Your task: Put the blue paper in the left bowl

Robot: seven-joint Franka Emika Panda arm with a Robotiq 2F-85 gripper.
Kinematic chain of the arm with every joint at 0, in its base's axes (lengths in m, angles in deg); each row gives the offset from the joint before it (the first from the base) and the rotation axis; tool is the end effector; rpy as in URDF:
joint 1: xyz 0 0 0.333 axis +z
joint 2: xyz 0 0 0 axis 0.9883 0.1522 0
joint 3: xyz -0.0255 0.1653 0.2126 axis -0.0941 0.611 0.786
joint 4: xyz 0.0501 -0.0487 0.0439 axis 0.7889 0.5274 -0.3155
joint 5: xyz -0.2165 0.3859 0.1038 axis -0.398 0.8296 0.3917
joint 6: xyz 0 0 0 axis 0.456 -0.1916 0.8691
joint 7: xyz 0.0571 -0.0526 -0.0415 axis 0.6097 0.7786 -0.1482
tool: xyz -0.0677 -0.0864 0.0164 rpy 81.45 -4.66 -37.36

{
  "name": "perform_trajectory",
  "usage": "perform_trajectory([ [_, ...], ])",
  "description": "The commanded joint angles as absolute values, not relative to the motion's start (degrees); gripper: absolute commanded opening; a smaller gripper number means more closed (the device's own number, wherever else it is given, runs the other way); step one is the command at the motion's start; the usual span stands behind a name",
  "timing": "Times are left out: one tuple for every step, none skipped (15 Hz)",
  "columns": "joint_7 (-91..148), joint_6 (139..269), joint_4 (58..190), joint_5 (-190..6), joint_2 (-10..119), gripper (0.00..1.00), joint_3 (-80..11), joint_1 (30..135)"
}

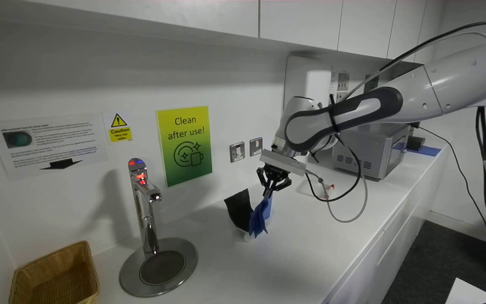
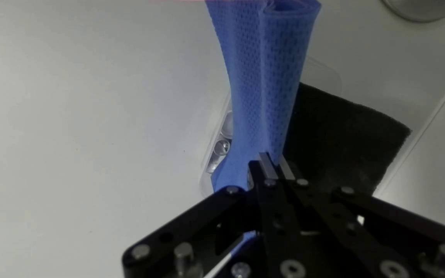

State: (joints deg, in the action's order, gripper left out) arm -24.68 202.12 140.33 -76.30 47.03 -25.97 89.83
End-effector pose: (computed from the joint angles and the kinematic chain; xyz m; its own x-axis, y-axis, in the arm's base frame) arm 0.6520 0.1581 0.3693 0.6190 -0.7838 -0.0507 -0.7553 -0.5763 -0.3121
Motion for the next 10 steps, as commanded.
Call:
perform_trajectory([
  [-25.12, 198.16, 136.67, -74.55, 48.50, 0.01, -26.24, 88.86],
  [-25.27, 197.61, 136.18, -74.45, 48.84, 0.01, -26.34, 88.71],
  [-25.38, 196.97, 135.71, -74.27, 49.18, 0.01, -26.40, 88.55],
  [-25.35, 196.27, 135.19, -74.02, 49.60, 0.01, -26.47, 88.40],
  [-25.29, 195.42, 134.63, -73.75, 50.02, 0.01, -26.57, 88.25],
  [-25.40, 194.27, 133.98, -73.54, 50.53, 0.01, -26.67, 88.08],
  [-25.56, 193.03, 133.25, -73.59, 51.04, 0.01, -26.78, 87.95],
  [-25.80, 191.90, 132.55, -73.67, 51.55, 0.01, -26.93, 87.88],
  [-26.19, 190.77, 131.90, -74.12, 52.03, 0.01, -27.19, 87.94],
  [-26.77, 190.08, 131.21, -74.71, 52.50, 0.01, -27.49, 88.07],
])
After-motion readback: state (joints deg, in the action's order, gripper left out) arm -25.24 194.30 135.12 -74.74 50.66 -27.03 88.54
